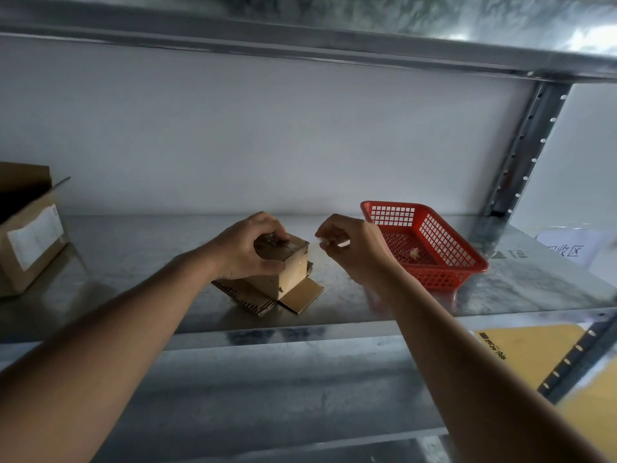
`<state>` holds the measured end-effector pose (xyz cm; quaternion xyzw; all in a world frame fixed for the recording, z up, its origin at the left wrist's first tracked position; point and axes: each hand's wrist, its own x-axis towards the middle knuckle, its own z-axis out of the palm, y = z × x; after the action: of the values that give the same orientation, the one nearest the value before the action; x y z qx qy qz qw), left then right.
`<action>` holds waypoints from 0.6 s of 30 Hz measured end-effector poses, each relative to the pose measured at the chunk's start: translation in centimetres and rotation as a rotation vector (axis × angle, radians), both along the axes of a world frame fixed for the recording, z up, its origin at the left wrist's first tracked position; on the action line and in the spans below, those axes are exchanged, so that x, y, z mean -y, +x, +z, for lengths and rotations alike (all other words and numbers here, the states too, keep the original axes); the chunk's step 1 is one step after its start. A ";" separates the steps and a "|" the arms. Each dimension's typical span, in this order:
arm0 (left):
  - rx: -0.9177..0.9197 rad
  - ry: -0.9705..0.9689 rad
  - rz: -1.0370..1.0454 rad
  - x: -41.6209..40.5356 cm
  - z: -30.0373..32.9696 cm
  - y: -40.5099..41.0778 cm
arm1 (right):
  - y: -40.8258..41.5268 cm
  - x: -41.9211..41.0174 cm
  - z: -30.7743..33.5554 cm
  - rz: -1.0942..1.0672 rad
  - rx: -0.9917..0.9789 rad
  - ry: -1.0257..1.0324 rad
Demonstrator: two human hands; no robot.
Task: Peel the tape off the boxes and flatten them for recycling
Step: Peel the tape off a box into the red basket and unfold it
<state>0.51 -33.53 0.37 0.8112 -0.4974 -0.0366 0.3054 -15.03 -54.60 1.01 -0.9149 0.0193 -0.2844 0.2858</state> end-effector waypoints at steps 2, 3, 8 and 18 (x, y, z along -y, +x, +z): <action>-0.002 -0.009 -0.006 0.1 0.1 -0.1 | 0.0 -0.3 -0.3 -0.031 -0.023 0.012; -0.004 -0.018 -0.010 0.1 0.1 -0.2 | 0.0 -0.6 -0.6 -0.044 -0.046 0.043; -0.004 -0.033 -0.014 0.0 0.0 -0.4 | 0.6 -1.8 -1.7 -0.076 0.007 0.255; -0.023 -0.060 -0.001 -0.1 -0.3 -0.7 | 1.4 -3.4 -0.4 -0.157 0.207 0.512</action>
<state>-0.19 -33.41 0.10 0.8010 -0.4951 -0.0310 0.3353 -13.64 -51.22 0.57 -0.7747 0.1320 -0.3834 0.4852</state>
